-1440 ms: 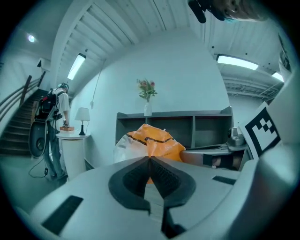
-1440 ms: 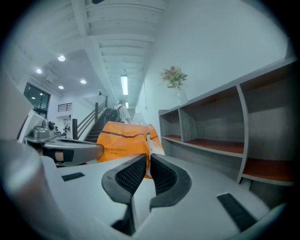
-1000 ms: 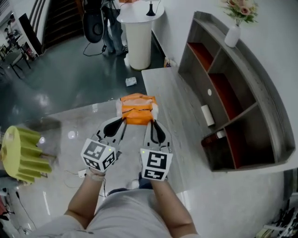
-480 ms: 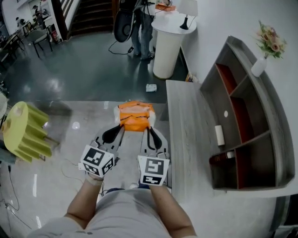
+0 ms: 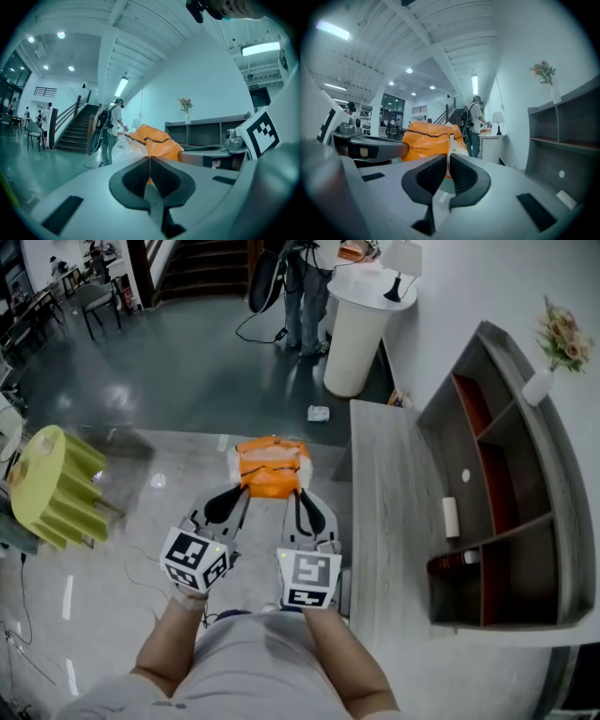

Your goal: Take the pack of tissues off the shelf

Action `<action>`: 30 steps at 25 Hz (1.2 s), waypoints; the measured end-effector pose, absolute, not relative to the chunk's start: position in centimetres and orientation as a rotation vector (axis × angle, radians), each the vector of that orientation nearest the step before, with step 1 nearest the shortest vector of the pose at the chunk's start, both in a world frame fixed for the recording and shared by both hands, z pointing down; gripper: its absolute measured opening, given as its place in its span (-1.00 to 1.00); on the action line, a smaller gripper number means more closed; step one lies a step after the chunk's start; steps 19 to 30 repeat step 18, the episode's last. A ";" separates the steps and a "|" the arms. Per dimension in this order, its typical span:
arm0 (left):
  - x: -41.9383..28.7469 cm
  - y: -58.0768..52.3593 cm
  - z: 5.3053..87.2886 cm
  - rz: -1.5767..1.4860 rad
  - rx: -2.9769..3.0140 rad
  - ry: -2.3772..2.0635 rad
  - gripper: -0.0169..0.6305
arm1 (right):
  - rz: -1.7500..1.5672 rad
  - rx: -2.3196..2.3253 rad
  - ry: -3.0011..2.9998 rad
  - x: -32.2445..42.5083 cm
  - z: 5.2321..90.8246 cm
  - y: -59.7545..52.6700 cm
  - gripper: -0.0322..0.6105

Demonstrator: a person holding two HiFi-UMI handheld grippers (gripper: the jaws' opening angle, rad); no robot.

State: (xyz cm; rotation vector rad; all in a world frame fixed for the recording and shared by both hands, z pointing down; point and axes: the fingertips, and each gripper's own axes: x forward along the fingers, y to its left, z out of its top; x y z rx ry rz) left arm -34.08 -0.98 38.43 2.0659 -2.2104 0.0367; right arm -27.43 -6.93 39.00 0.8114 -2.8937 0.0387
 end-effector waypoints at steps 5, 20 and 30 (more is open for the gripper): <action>-33.6 -0.5 38.8 0.034 2.064 -2.205 -0.89 | 0.042 0.816 -2.898 -27.0 39.2 -6.7 -0.79; -33.3 0.2 39.0 0.030 2.058 -2.196 -0.89 | 0.023 0.811 -2.891 -26.3 39.1 -5.8 -0.80; -33.3 0.2 39.0 0.030 2.058 -2.196 -0.89 | 0.023 0.811 -2.891 -26.3 39.1 -5.8 -0.80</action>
